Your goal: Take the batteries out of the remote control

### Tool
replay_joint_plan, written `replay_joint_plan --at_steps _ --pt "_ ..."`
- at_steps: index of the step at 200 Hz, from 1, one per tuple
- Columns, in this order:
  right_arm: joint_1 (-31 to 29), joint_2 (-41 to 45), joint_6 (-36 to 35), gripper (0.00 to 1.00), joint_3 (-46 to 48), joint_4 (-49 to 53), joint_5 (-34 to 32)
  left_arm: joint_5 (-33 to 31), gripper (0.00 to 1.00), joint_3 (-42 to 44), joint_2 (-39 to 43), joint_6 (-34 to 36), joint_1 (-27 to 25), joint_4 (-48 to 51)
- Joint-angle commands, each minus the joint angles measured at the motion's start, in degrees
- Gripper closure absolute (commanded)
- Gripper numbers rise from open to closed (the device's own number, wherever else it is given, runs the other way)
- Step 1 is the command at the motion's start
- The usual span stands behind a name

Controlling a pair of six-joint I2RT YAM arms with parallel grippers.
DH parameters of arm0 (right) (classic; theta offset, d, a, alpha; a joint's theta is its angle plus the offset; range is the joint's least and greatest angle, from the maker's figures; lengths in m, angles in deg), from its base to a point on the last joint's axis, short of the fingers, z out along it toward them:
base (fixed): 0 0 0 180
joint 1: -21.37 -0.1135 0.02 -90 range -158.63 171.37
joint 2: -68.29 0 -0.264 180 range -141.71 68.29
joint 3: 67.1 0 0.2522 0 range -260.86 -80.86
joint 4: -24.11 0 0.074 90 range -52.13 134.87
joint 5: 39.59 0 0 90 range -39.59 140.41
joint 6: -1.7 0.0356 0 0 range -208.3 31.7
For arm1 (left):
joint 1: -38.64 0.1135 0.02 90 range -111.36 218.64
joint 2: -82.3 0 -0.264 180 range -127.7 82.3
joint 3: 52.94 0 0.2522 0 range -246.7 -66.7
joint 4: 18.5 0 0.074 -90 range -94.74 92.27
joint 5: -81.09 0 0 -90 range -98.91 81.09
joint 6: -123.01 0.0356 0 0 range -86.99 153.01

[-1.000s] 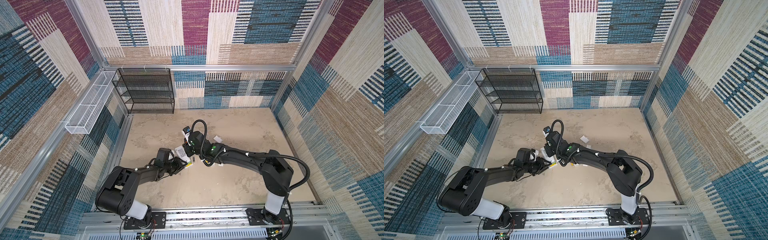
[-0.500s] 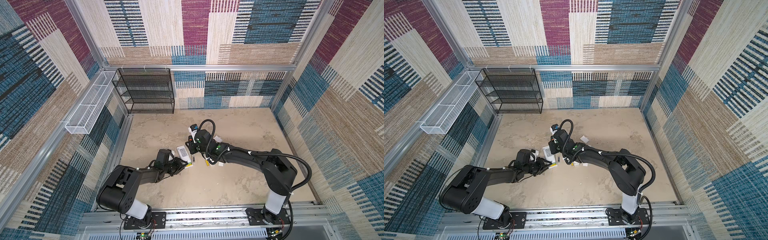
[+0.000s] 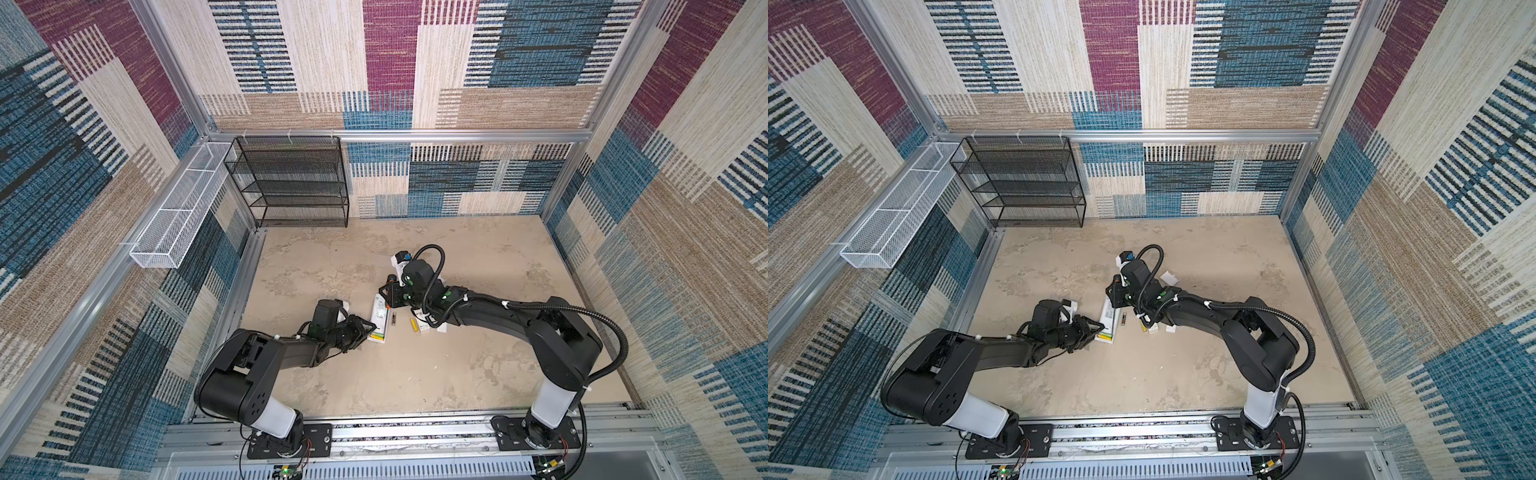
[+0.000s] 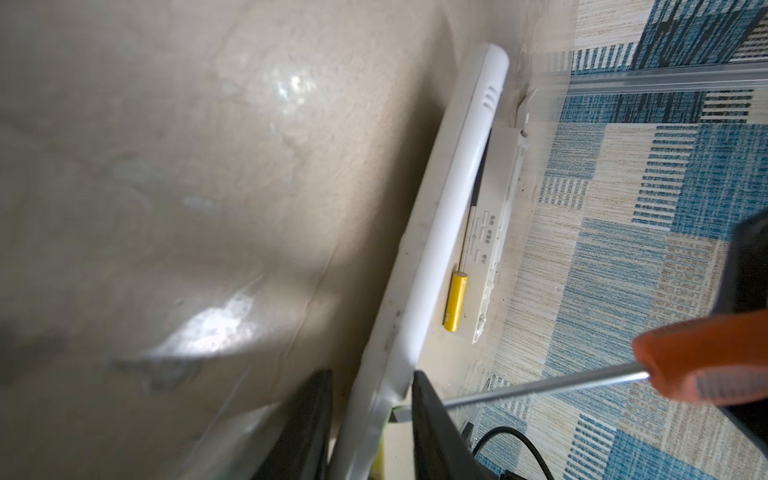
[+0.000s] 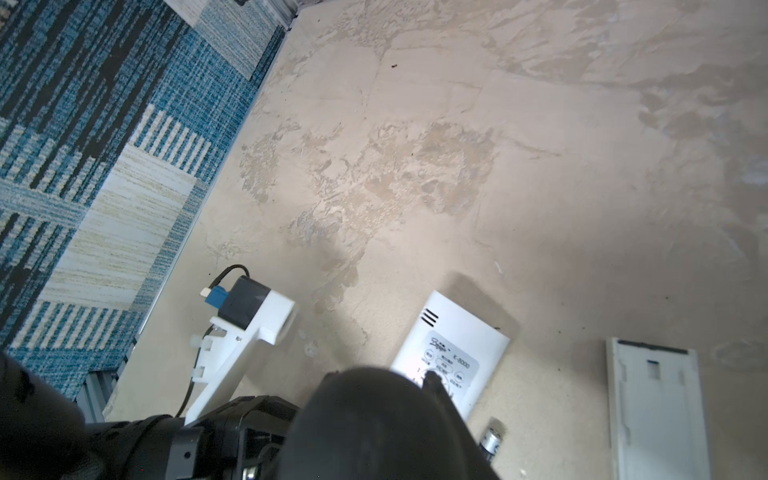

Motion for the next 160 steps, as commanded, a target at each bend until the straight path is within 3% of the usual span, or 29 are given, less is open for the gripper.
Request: replay_joint_plan --at_steps 1,67,160 --pt "0.03 0.04 1.08 1.0 0.15 -3.13 0.91 -0.99 0.65 0.0 -0.24 -0.69 -0.1 4.85" --pt "0.3 -2.67 -0.15 1.0 1.45 -4.09 0.23 2.32 0.67 -0.92 -0.85 0.25 -0.05 2.64" --pt "0.34 0.23 -3.99 1.0 -0.03 -3.15 -2.72 3.35 0.8 -0.31 -0.41 -0.33 -0.02 1.9"
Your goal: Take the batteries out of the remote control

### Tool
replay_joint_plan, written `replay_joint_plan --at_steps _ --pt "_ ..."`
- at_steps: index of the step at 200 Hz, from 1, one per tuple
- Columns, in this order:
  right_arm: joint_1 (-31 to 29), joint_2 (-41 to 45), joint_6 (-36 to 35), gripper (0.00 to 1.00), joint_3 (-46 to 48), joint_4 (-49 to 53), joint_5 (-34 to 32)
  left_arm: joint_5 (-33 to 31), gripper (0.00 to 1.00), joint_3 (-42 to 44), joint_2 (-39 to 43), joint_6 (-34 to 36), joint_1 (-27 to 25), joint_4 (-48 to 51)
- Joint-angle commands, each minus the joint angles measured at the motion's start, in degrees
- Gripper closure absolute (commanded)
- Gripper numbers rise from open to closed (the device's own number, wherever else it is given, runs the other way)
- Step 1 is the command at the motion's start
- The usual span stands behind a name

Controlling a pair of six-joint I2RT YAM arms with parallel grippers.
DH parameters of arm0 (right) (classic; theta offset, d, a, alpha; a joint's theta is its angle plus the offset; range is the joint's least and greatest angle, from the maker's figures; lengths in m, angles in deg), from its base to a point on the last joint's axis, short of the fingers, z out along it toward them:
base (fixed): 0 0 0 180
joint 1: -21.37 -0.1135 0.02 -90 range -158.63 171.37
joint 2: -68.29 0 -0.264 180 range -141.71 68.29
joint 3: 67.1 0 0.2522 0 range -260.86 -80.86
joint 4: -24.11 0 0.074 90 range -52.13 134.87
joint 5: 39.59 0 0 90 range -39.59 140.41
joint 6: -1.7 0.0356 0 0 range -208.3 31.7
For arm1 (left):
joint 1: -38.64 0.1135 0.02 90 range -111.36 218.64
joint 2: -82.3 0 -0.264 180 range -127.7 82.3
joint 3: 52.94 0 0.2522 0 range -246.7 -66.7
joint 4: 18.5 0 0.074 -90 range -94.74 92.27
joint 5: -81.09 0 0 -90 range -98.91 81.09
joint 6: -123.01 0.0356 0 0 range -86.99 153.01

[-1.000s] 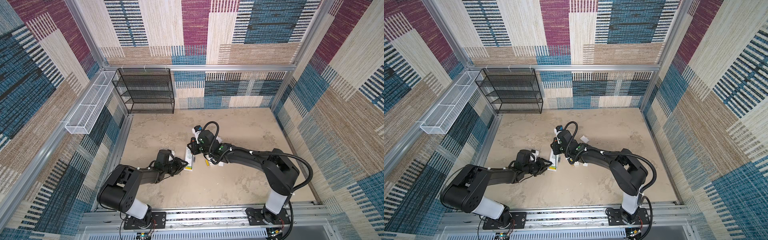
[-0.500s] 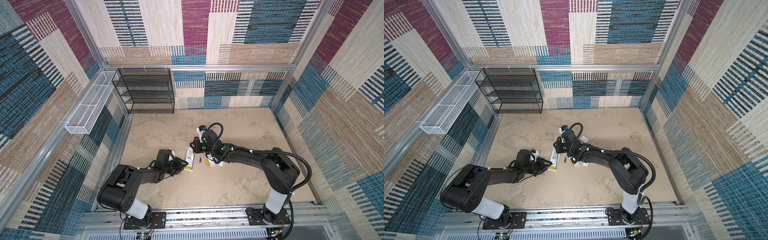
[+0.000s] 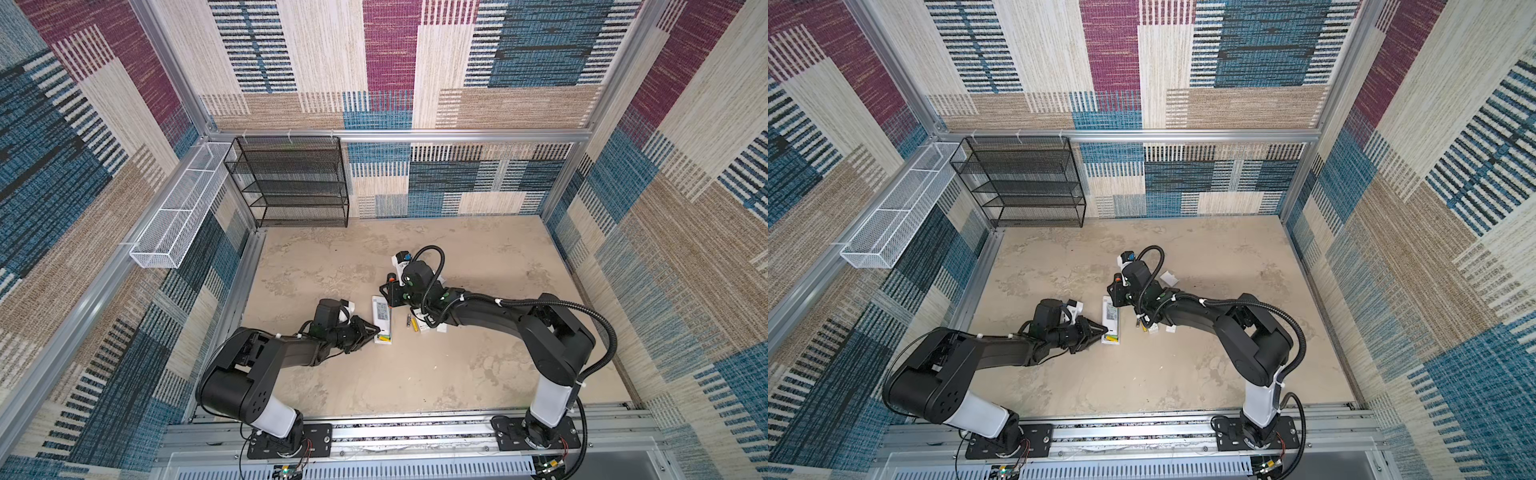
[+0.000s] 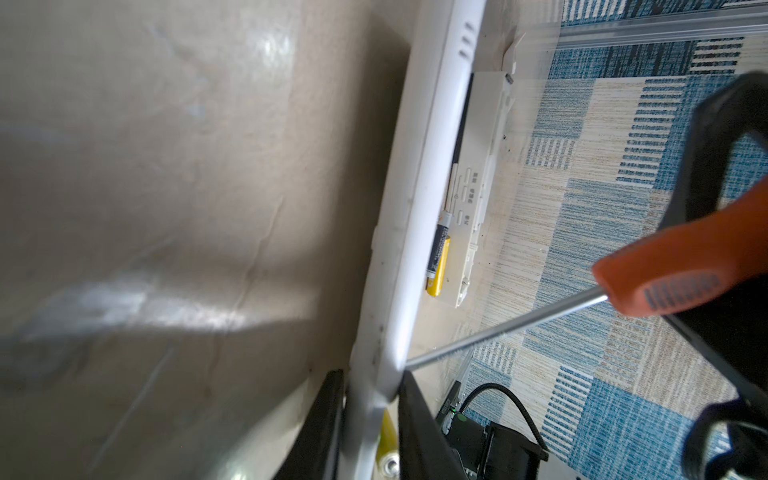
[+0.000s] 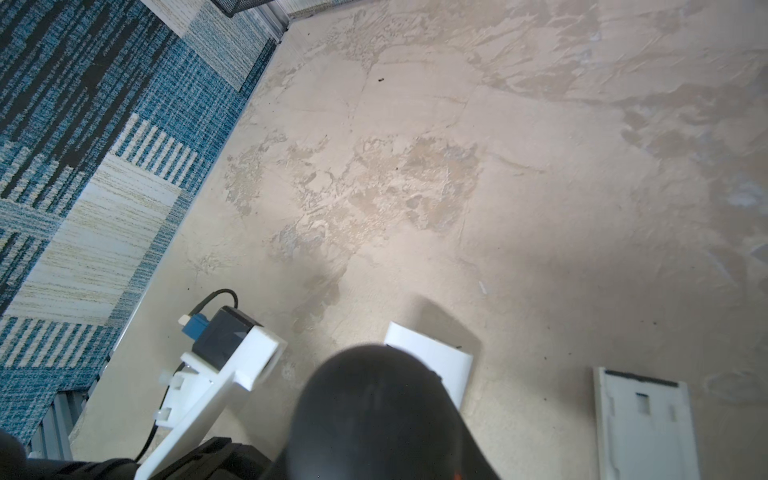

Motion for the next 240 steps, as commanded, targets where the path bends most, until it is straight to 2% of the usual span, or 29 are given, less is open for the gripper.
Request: replay_joint_plan --at_steps 1,29,32,68,85,114,129,156,191,240 --pt "-0.09 1.98 -1.52 1.0 -0.57 0.56 -1.57 -2.45 0.8 0.39 0.03 -1.15 0.1 1.91" --pt "-0.07 3.59 -1.42 1.0 -0.09 -0.02 -1.46 -2.47 0.84 0.59 0.34 -1.75 0.02 1.34" --pt "-0.09 3.67 -1.33 1.0 -0.02 -0.18 -1.28 -4.21 0.84 0.65 0.38 -1.77 0.01 1.34" --pt "-0.08 4.02 0.86 1.0 0.95 -1.71 0.19 -6.46 0.86 0.36 3.66 -0.84 0.04 4.49" --pt "-0.07 4.69 1.24 1.0 1.18 -1.89 0.22 -8.31 0.86 -1.15 6.35 1.34 0.01 10.04" --pt "-0.07 6.05 0.42 1.0 1.45 -1.89 -1.56 -14.67 0.87 -6.11 11.8 7.95 0.01 25.05" --pt "-0.07 5.75 0.16 1.0 1.45 -1.89 -1.98 -16.44 0.87 -8.17 12.81 10.24 0.01 29.1" --pt "0.0 4.77 0.53 1.0 1.27 -2.22 -1.89 -18.16 0.88 -13.03 11.1 13.15 0.01 34.84" --pt "0.0 3.37 1.32 1.0 1.1 -2.42 -2.16 -23.26 0.89 -22.28 6.33 19.87 0.06 47.89" --pt "0.37 0.21 1.95 1.0 0.38 -4.25 -2.35 -24.77 0.9 -25.49 3.55 21.99 -1.01 51.66"
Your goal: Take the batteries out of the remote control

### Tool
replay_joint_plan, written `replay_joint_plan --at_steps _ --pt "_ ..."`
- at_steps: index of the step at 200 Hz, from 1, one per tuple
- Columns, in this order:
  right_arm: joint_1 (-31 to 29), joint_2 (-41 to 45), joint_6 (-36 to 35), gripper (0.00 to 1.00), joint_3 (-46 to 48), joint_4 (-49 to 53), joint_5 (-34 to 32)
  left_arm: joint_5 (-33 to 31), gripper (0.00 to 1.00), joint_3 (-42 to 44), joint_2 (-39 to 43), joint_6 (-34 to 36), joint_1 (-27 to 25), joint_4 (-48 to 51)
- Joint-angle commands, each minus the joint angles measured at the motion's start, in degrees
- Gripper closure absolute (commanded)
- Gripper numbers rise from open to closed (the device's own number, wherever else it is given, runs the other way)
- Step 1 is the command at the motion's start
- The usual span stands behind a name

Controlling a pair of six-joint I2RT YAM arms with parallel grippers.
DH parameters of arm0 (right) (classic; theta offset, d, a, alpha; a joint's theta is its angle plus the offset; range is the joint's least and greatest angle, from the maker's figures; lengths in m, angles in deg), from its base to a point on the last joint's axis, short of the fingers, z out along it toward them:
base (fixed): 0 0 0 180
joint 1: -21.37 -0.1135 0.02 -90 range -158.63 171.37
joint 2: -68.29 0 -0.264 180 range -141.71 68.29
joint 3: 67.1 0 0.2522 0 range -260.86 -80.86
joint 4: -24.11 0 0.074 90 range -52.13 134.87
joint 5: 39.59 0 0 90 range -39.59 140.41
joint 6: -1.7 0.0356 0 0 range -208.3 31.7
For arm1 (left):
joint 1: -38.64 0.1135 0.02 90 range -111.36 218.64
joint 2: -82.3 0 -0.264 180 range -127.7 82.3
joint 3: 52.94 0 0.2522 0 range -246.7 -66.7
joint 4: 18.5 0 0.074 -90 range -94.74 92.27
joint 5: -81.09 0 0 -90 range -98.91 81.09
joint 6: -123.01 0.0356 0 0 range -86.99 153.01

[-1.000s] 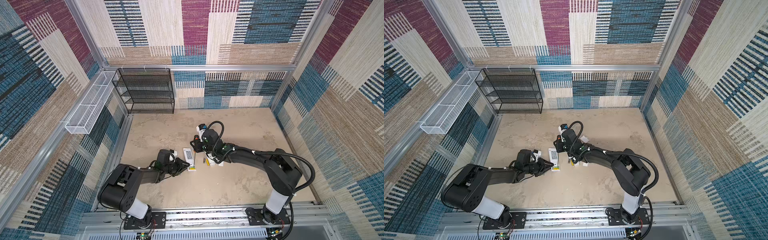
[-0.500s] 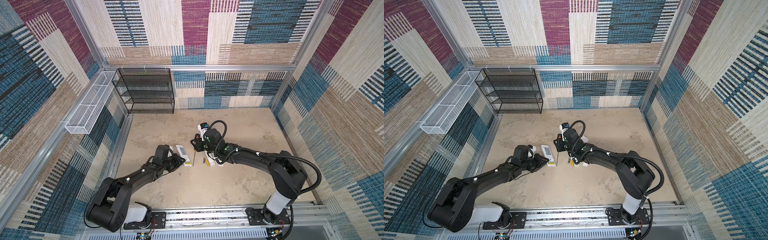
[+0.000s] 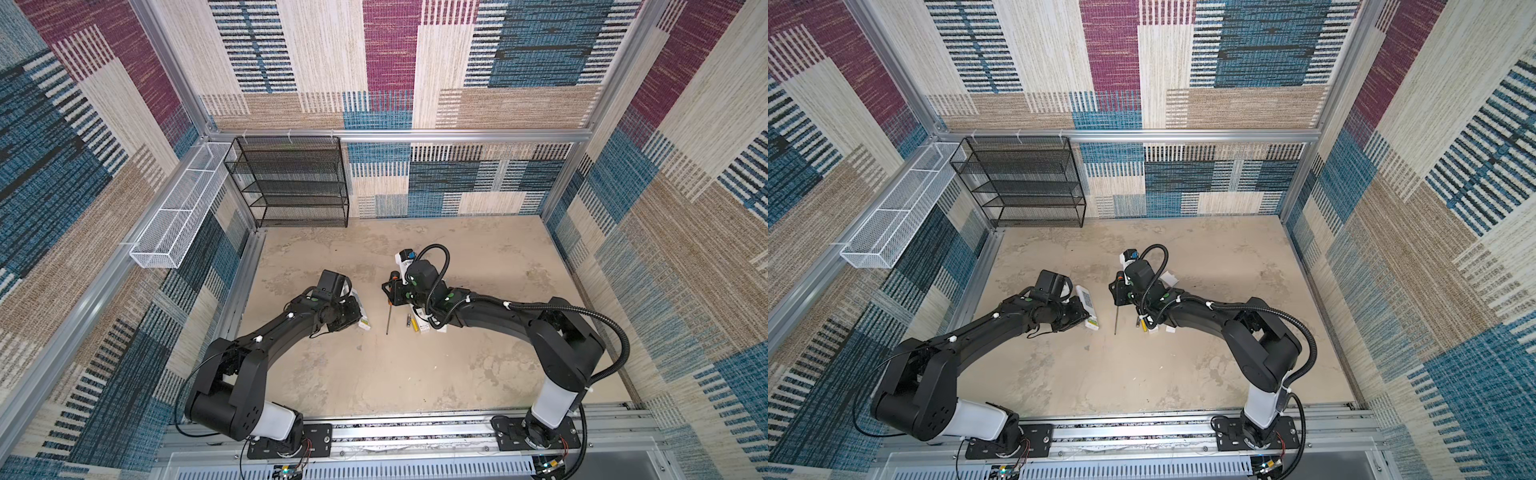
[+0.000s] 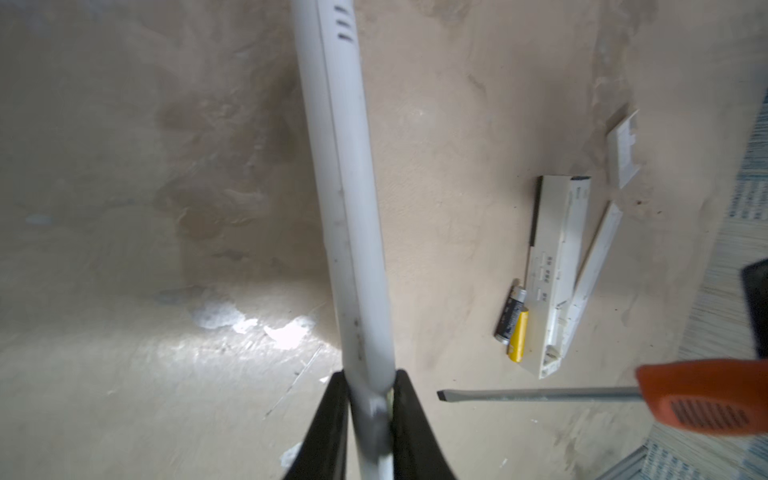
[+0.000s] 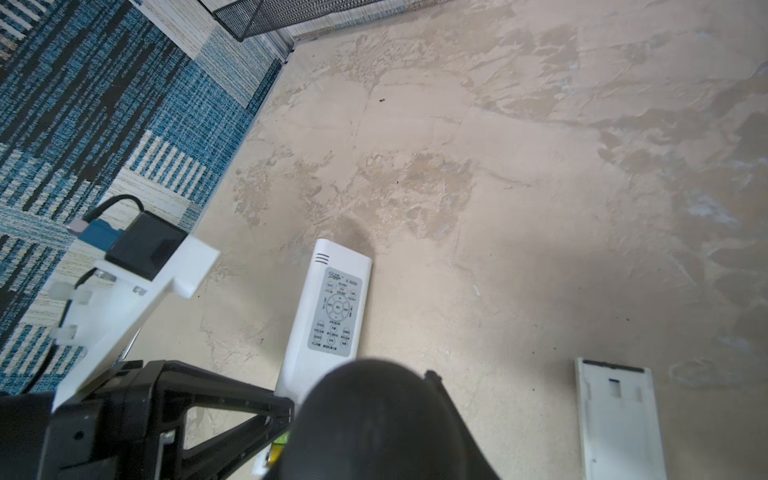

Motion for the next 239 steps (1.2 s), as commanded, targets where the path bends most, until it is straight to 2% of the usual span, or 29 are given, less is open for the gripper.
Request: replay_joint_plan --at_steps 1,32,60,92,108,121,136,147,164,177,208,239 --pt "0.02 -1.65 0.74 1.0 -1.01 -3.51 -0.88 -2.3 0.9 -1.53 -0.87 3.48 -0.81 3.99" --pt "0.13 -4.3 0.47 1.0 -3.42 -2.99 -0.01 -5.25 0.9 -4.27 -2.01 5.47 -3.18 6.74" --pt "0.15 -4.07 0.01 1.0 -4.15 -2.35 -0.23 -1.58 0.9 -1.35 -2.3 3.22 -2.37 0.9" --pt "0.14 -1.96 -1.63 1.0 -3.82 -0.73 -2.27 10.48 0.9 8.32 -2.27 -4.23 -0.48 -20.55" --pt "0.12 -1.11 -2.45 1.0 -3.73 -0.04 -3.18 13.3 0.91 11.26 -3.1 -7.5 0.01 -28.42" --pt "0.13 -0.93 -2.93 1.0 -3.82 0.47 -3.73 14.04 0.9 12.16 -4.03 -8.75 0.01 -31.13" --pt "0.13 -0.92 -3.06 1.0 -4.12 0.92 -3.95 13.91 0.87 12.46 -5.06 -9.3 0.01 -30.91" --pt "0.11 -0.88 -3.26 1.0 -4.33 1.17 -4.02 12.82 0.79 12.49 -5.13 -9.4 0.01 -29.4" --pt "0.11 -0.31 -3.39 1.0 -4.45 1.18 -4.43 11.23 0.61 12.93 -3.99 -9.41 0.01 -27.43" --pt "0.11 0.21 -3.64 1.0 -4.7 1.31 -4.69 10.4 0.54 13.2 -2.77 -8.74 0.01 -25.84" --pt "0.22 1.29 -3.71 1.0 -5.47 2.01 -5.12 8.09 0.49 13.22 1.25 -6.19 0.01 -20.8" --pt "0.98 2.32 -1.79 1.0 -5.31 2.1 -3.11 5.7 0.52 12.28 6.56 -1.89 0.01 -16.96"
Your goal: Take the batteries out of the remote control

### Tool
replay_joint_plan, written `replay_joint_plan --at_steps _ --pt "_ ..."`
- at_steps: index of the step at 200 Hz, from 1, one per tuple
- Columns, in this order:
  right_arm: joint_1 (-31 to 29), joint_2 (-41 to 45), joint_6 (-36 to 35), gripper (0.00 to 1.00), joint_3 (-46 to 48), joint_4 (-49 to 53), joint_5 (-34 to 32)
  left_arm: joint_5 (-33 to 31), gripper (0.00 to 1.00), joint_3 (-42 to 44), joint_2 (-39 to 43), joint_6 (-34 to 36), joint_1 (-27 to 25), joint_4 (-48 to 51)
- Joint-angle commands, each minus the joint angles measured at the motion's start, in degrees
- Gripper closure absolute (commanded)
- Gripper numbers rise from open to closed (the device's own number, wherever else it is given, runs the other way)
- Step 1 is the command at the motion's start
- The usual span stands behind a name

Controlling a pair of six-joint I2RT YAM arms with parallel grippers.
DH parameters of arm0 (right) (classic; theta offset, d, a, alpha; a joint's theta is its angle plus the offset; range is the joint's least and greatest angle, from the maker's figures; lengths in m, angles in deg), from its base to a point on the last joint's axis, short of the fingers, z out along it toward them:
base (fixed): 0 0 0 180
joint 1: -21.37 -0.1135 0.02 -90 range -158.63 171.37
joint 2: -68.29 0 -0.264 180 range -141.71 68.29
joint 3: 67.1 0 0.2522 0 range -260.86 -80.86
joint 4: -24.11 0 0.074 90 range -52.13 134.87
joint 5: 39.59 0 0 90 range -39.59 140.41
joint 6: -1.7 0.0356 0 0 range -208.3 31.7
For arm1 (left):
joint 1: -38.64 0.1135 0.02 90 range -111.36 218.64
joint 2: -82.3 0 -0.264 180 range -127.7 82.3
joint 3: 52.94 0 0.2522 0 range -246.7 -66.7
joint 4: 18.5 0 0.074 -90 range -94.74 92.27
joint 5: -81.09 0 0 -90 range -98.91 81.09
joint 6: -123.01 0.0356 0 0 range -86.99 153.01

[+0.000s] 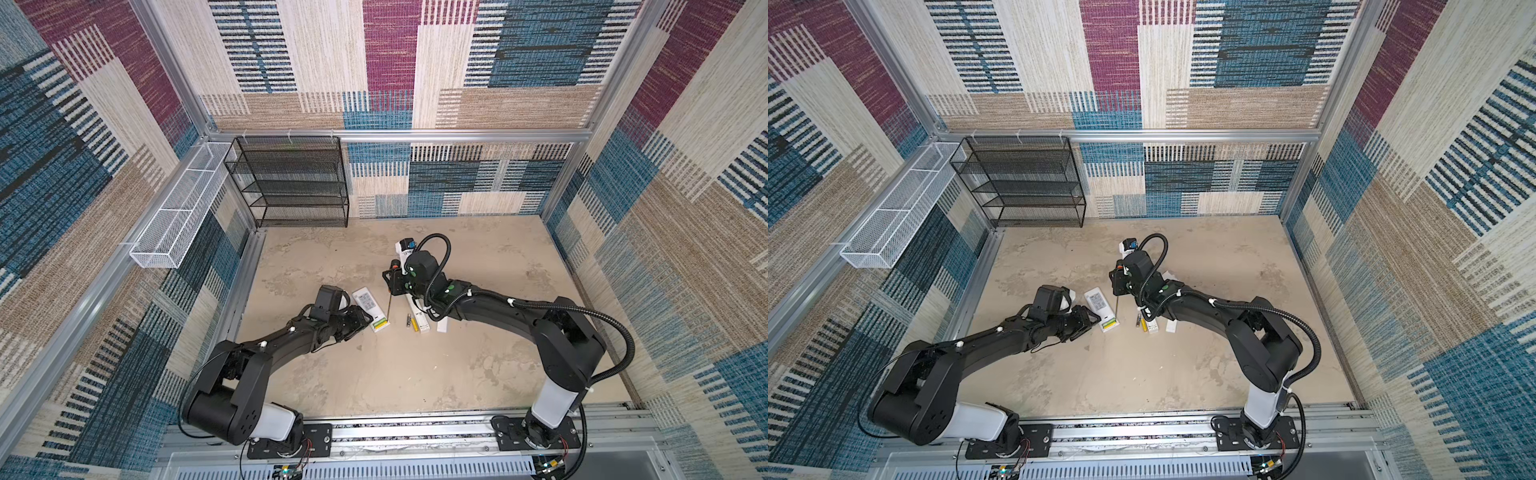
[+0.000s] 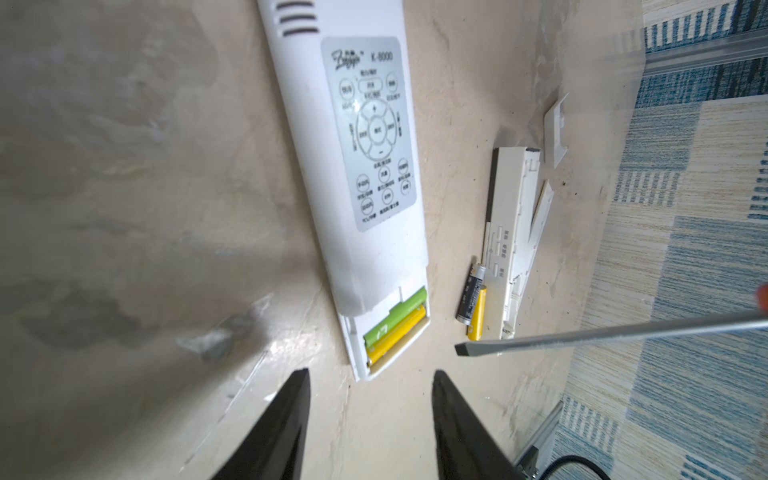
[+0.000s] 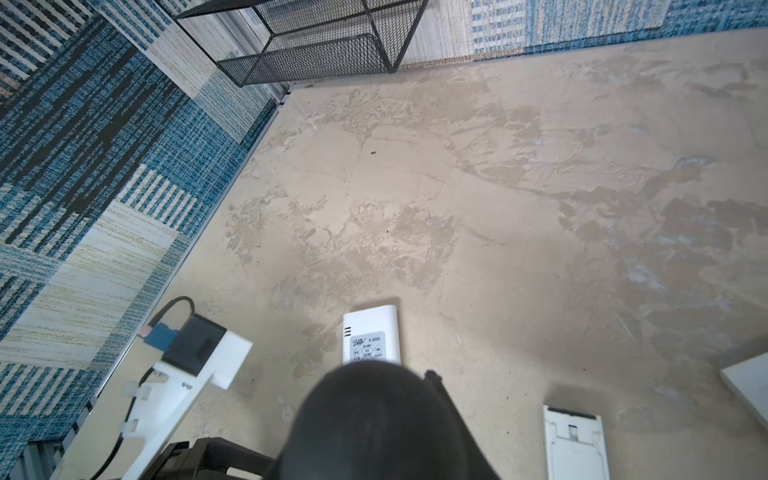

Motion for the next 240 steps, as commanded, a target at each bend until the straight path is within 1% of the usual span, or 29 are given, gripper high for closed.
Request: replay_joint_plan --at_steps 1,28,55,85,102,113,149,189,216,225,240 --pt "0.57 1.1 1.63 1.0 -0.33 -0.96 1.32 -3.14 0.52 -0.86 3.39 5.19 0.03 4.01" --pt "1.27 1.97 2.88 1.0 -1.0 0.54 2.96 -3.86 0.55 -2.53 8.94 12.39 -0.44 4.34" --pt "1.69 3.74 3.84 1.0 -1.44 1.67 3.99 -4.93 0.55 -5.36 12.52 22.15 -2.19 4.34" --pt "2.68 5.22 6.76 1.0 -1.53 1.99 6.8 -7.23 0.53 -6.69 15.37 33.65 -6.3 2.4" --pt "3.04 5.93 7.92 1.0 -1.62 2.27 8.19 -7.95 0.53 -6.22 16.31 38.09 -8.71 -0.39" --pt "3.21 6.39 8.39 1.0 -1.83 2.63 8.68 -7.79 0.52 -6.14 16.43 38.95 -9.58 -1.79" --pt "3.29 7.69 9.57 1.0 -1.65 2.73 9.14 -4.92 0.52 -5.8 15.03 38.48 -11.36 -5.7" --pt "3.31 8.92 10.5 1.0 -1.3 2.95 9.89 -3.74 0.52 -4.03 13.17 37.56 -11.56 -9.46" --pt "3.35 10.32 10.16 1.0 -0.65 3.0 10.67 -0.63 0.52 -3.51 12.5 38.02 -11.48 -10.4" --pt "3.33 10.89 9.8 1.0 -0.23 2.8 11.03 0.78 0.53 -2.95 12.41 38.43 -11.48 -11.4" --pt "3.38 11.41 9.49 1.0 0.02 2.99 11.89 1.29 0.55 -2.37 12.32 38.26 -11.39 -12.62"
